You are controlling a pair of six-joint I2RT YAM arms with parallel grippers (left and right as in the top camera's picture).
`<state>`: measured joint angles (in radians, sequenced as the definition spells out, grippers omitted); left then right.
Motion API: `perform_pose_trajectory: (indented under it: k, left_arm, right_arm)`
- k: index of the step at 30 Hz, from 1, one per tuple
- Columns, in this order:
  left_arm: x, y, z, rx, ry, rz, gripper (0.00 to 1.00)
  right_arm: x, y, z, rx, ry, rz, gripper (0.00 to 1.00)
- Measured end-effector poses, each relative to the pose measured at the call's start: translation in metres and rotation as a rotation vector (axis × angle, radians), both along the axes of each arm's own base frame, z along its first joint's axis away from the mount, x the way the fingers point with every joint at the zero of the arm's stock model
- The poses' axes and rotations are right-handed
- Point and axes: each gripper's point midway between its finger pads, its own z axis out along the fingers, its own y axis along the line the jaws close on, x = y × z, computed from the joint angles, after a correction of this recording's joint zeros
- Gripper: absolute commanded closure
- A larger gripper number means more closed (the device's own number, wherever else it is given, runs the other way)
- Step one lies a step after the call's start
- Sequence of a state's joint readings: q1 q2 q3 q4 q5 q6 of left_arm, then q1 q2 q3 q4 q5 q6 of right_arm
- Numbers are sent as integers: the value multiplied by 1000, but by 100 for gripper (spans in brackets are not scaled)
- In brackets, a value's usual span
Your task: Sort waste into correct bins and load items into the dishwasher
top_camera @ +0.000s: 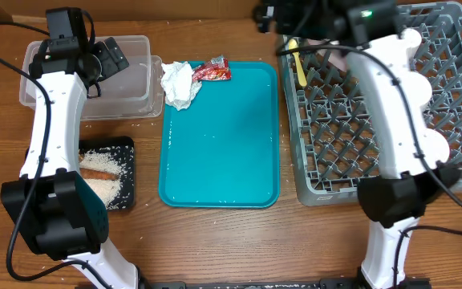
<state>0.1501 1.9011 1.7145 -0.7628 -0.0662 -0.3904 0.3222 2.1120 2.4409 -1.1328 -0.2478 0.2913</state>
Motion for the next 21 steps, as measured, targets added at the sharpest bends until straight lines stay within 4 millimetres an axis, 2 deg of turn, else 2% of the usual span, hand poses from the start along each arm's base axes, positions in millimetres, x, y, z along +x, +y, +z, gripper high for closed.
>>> perform_pose_trajectory:
  k: [1, 2, 5, 6, 10, 12, 15, 18, 19, 21]
  left_arm:
    - [0, 0, 0, 0, 0, 0, 0]
    - [0, 0, 0, 0, 0, 0, 0]
    - [0, 0, 0, 0, 0, 0, 0]
    - [0, 0, 0, 0, 0, 0, 0]
    - [0, 0, 0, 0, 0, 0, 0]
    - [0, 0, 0, 0, 0, 0, 0]
    - [0, 0, 0, 0, 0, 0, 0]
    - [0, 0, 0, 0, 0, 0, 0]
    - [0, 0, 0, 0, 0, 0, 0]
    - [0, 0, 0, 0, 0, 0, 0]
  right_arm:
    - [4, 22, -6, 12, -19, 40, 0]
    - [7, 35, -12, 15, -23, 61, 0]
    - [15, 79, -54, 13, 5, 129, 0]
    - [14, 92, -75, 3, 36, 152, 0]
    - [-1, 133, -156, -68, 164, 213, 0]
    - [-10, 145, -171, -101, 180, 229, 0]
    - [-17, 146, -166, -126, 179, 226, 0]
    - [-7, 119, -143, -164, 152, 155, 0]
    - [0, 101, -128, -175, 133, 111, 0]
    - [18, 53, -88, -186, 77, 2, 0]
